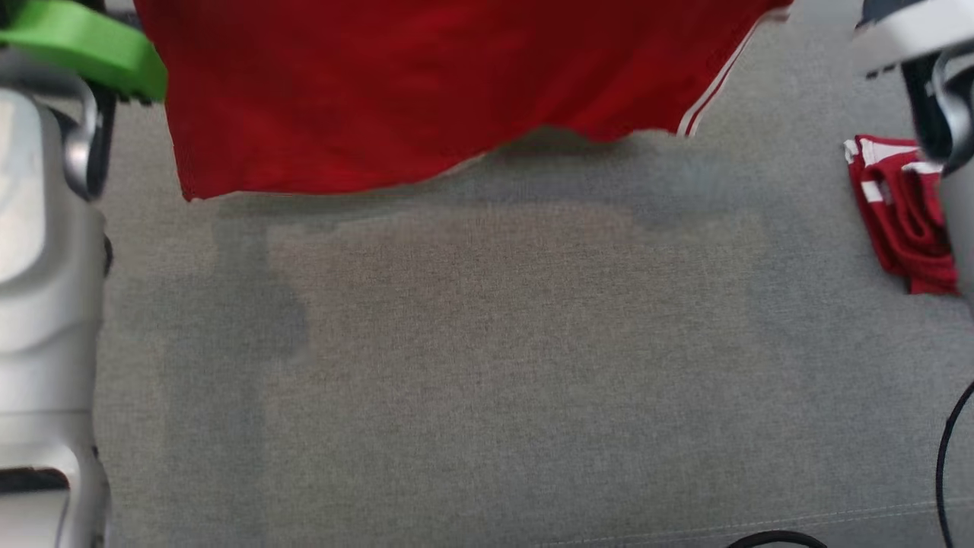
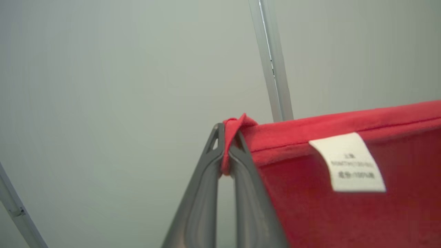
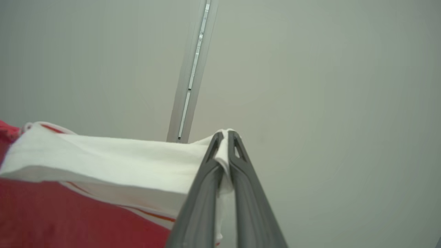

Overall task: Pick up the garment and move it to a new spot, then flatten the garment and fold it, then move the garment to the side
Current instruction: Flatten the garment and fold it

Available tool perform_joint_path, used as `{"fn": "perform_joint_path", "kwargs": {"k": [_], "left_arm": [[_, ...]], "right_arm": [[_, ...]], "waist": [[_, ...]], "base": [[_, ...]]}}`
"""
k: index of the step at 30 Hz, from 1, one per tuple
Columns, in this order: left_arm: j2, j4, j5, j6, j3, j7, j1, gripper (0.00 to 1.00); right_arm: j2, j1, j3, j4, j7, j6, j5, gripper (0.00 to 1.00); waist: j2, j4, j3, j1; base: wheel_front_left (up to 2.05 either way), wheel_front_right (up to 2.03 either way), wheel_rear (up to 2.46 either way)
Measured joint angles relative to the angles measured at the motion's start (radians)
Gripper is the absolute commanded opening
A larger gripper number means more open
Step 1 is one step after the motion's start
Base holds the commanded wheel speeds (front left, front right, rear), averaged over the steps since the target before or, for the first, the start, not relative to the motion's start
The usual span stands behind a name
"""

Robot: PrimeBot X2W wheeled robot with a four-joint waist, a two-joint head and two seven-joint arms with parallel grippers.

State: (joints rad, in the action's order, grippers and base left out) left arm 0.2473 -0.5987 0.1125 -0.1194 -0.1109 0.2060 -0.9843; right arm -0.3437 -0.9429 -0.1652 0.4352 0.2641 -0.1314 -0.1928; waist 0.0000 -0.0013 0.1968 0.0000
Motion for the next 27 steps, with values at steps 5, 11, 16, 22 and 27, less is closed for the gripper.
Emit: {"fn": "perform_joint_path", "kwargs": {"k": [5,11,16,22,27], "left_arm": [[0.038,-0.094,-0.064,0.016,-0.036,-0.011,-0.239,0.00],[0.058,-0.164,-0.137,0.075,-0.075,0.040,-0.505,0.00],[0.073,-0.163,-0.160,0.107,-0.085,0.057,-0.615,0.00],[0.083,-0.116,-0.122,0.120,-0.066,0.059,-0.563,0.00],[0.074,-0.138,-0.073,0.127,-0.041,0.059,-0.385,0.00]], "right_arm": [[-0.022,-0.289,-0.025,0.126,0.000,0.000,0.076,0.00],[-0.035,-0.627,0.060,0.205,0.000,-0.001,0.212,0.00],[-0.035,-0.738,0.177,0.131,0.000,-0.001,0.332,0.00],[-0.028,-0.687,0.239,0.037,0.000,-0.002,0.369,0.00],[-0.031,-0.489,0.190,-0.004,0.000,-0.002,0.288,0.00]], "waist": [[0.0000,0.005,0.113,0.0000],[0.0000,0.011,0.265,0.0001],[0.0000,0.018,0.352,0.0002],[0.0000,0.029,0.415,0.0002],[0.0000,0.026,0.442,0.0002]], "base": [[0.00,0.00,0.00],[0.00,0.00,0.00],[0.00,0.00,0.00],[0.00,0.00,0.00],[0.00,0.00,0.00]]}}
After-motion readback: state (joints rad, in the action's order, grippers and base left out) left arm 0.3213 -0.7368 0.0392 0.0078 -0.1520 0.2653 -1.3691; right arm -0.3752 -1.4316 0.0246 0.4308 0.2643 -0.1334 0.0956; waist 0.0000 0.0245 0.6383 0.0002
